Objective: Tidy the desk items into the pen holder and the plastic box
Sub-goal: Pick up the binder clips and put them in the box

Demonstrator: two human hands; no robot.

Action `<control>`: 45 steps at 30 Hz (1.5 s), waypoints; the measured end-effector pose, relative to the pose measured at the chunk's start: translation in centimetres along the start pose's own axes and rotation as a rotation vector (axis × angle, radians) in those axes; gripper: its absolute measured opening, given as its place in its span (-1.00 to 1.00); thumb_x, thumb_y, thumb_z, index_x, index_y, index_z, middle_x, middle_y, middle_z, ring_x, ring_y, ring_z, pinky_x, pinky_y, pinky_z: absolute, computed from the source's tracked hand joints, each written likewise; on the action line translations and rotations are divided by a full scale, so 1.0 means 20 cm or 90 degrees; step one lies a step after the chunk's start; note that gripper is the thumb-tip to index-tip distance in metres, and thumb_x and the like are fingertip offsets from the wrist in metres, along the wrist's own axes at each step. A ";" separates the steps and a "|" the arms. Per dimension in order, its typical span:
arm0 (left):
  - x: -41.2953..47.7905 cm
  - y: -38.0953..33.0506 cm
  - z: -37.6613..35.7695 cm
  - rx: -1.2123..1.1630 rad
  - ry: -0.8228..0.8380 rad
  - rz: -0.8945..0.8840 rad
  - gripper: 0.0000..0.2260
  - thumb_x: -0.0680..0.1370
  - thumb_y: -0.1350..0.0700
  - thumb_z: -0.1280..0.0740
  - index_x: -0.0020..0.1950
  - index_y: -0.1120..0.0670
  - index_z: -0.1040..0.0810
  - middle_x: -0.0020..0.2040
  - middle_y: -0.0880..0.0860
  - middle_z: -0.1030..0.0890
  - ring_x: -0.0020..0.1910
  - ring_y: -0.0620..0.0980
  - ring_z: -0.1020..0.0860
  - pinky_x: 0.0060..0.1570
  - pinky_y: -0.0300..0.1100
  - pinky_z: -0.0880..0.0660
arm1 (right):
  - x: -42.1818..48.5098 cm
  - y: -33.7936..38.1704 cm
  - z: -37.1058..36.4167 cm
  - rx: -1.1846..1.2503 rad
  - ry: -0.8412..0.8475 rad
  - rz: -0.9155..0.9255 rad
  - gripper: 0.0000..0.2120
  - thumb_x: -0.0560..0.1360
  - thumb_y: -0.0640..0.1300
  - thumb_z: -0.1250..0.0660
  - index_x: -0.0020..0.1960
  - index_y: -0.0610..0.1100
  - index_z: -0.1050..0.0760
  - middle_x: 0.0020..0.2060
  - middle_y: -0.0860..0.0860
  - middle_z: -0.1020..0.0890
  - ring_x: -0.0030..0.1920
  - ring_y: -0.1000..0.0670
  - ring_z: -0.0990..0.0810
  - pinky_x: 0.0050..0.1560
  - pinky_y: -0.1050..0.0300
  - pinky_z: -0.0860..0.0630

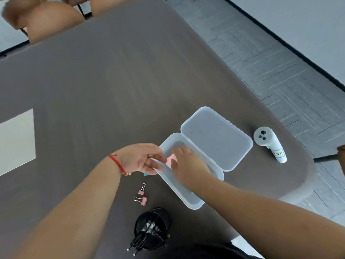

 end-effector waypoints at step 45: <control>-0.07 0.52 0.07 -0.033 -0.449 -0.234 -0.78 0.37 0.28 -0.37 -0.33 0.02 -0.41 -0.45 -0.08 -0.52 -0.37 -0.02 -0.50 -0.16 -0.06 -0.53 | -0.04 -0.21 -0.17 -0.175 0.213 -0.167 -0.74 0.56 -0.04 -0.18 0.23 0.03 -0.45 0.16 0.06 -0.58 0.13 -0.02 -0.57 0.13 0.12 -0.49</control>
Point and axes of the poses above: each hand's wrist, its own x-axis towards the middle knuckle, its own z-axis out of the back of the hand, y = z × x, the point moved 2 cm from there along x, towards the middle knuckle
